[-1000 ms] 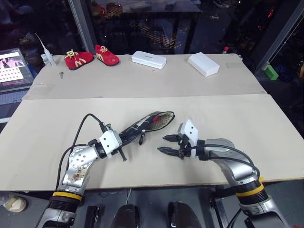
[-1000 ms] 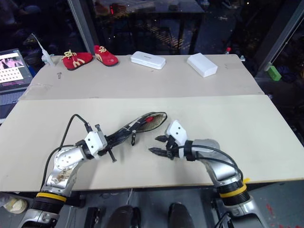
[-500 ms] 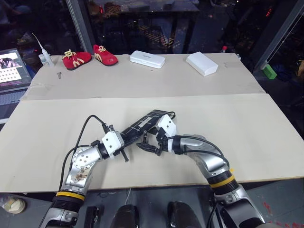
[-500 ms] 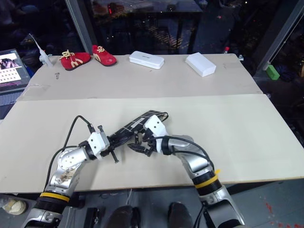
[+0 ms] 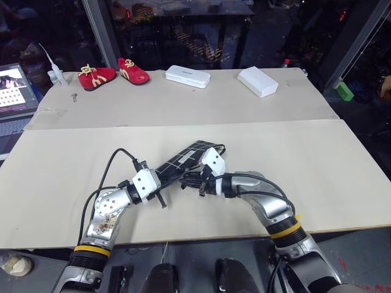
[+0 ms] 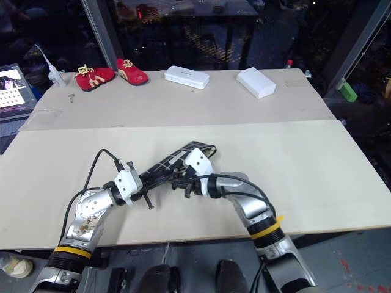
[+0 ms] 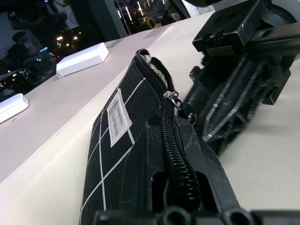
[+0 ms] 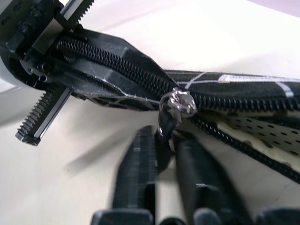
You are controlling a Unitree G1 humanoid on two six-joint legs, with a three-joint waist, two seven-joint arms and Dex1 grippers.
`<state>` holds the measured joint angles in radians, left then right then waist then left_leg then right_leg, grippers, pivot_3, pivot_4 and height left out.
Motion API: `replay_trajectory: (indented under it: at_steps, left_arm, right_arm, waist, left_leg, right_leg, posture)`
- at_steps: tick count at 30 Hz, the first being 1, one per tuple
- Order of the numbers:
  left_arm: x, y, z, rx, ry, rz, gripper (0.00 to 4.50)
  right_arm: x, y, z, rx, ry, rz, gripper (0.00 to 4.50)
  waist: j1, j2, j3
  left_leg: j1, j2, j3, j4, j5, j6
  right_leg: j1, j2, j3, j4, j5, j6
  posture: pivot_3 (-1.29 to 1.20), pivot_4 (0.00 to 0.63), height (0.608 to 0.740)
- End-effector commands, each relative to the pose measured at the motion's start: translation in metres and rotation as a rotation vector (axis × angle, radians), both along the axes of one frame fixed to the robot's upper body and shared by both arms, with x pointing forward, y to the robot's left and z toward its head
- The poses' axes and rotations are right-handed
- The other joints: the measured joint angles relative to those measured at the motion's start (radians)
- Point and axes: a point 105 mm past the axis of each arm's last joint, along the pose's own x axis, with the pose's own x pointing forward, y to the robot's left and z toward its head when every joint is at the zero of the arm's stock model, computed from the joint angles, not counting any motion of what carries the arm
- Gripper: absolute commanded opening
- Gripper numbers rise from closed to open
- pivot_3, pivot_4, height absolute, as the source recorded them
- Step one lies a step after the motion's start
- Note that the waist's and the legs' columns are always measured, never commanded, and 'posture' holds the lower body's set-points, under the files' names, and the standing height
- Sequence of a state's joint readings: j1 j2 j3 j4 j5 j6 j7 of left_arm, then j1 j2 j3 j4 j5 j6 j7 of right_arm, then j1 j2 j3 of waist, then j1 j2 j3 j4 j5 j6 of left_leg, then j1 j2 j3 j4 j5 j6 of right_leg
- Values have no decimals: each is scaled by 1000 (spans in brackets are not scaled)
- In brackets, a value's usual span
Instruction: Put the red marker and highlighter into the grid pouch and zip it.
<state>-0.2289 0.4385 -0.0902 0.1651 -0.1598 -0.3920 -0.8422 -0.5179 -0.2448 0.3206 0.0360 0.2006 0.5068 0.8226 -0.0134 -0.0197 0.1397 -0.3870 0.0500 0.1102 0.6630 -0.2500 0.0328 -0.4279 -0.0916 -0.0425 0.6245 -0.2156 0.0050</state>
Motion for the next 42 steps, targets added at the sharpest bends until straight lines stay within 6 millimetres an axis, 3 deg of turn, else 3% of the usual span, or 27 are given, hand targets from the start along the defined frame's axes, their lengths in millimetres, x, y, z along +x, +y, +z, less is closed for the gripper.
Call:
replay_trajectory:
  at_steps: [1, 6, 8, 10, 12, 16, 19, 23, 27, 29, 32, 35, 38, 42]
  left_arm:
    - [-1, 0, 11, -17, -50, -1, 0]
    - [-2, 0, 10, -13, -51, 1, 0]
    - [-3, 1, 10, -11, -52, 2, 0]
    - [-3, 2, 10, -9, -52, 4, 0]
    - [-3, 3, 10, -8, -51, 6, 0]
    - [-2, 2, 9, -9, -52, 7, 0]
    - [-2, 2, 9, -9, -52, 8, 0]
    - [-1, 2, 8, -9, -50, 12, 0]
    - [-3, -1, 6, -10, -50, 2, 0]
    - [-4, -2, 6, -9, -51, -5, 0]
    - [-3, -6, 7, 8, -60, -35, 0]
    - [0, -9, 11, 22, -75, -69, 0]
    - [3, -14, 17, 39, -101, -133, 0]
    - [1, -22, 23, 66, -126, -241, 0]
  right_arm:
    - [0, -2, 16, 28, -60, 15, 39]
    - [12, -22, 17, -41, -124, -50, 39]
    - [19, -51, 19, -120, -167, -90, 39]
    - [37, -93, 24, -218, -219, -199, 39]
    - [49, -118, 29, -267, -244, -270, 39]
    - [62, -139, 35, -276, -256, -334, 39]
    - [64, -140, 31, -297, -255, -321, 39]
    - [58, -122, 24, -223, -213, -272, 39]
    - [40, -102, 15, -128, -118, -183, 1053]
    - [34, -101, 14, -121, -103, -164, 1845]
    - [40, -127, 20, -113, -43, -244, 2877]
    - [34, -157, 32, -101, -5, -268, 2877]
    - [11, -186, 43, -99, 49, -242, 2877]
    - [-15, -200, 41, -122, 60, -197, 2877]
  waist:
    - [0, 0, 0]
    - [0, 0, 0]
    - [0, 0, 0]
    - [4, 0, 0]
    - [9, 0, 0]
    - [-3, 0, 0]
    - [-8, 0, 0]
    - [-5, 0, 0]
    - [-1, 0, 0]
    - [4, 0, 0]
    - [5, 0, 0]
    - [14, 0, 0]
    - [25, 0, 0]
    - [22, 0, 0]
  left_leg:
    - [0, 0, 0, 0, 0, 0]
    - [0, 0, 0, 0, 0, 0]
    - [0, 0, 0, 0, 0, 0]
    - [0, 0, 0, 0, 0, 0]
    - [-1, -1, 0, 0, 0, 0]
    - [0, 0, 2, 0, 0, 0]
    - [1, 1, 2, -1, 0, 0]
    - [1, 0, 2, -1, 0, 0]
    - [1, 0, 1, -1, 0, 0]
    - [0, 0, 1, -1, 0, 0]
    - [0, 0, 1, -1, 0, 0]
    - [0, 0, 1, 0, 0, 1]
    - [-1, -1, 1, 0, 0, 1]
    - [-2, 0, 1, 0, -1, 1]
  right_leg:
    - [0, 0, 0, 0, 0, 0]
    - [0, 0, 0, 0, 0, 0]
    - [0, 0, 0, 0, 0, 0]
    - [0, -1, 0, 0, 0, 0]
    - [0, -2, 0, -1, 0, 0]
    - [0, 0, 0, -2, 0, 0]
    - [0, 2, 1, 0, 0, 0]
    - [0, 1, 1, 0, 0, 0]
    - [1, 0, 2, -1, 0, 0]
    - [0, 0, 1, -1, 0, 0]
    - [0, -2, 1, -1, 0, 0]
    - [0, -2, 1, -1, 0, 1]
    - [0, -1, 0, -3, 0, 1]
    - [1, 0, -3, -5, 0, 0]
  posture:
    - [0, 150, 740]
    - [0, 150, 740]
    - [0, 150, 740]
    - [0, 150, 740]
    - [0, 150, 740]
    - [0, 150, 740]
    - [0, 150, 740]
    - [0, 150, 740]
    - [0, 150, 740]
    - [0, 150, 740]
    - [0, 150, 740]
    - [0, 150, 740]
    - [0, 150, 740]
    - [0, 150, 740]
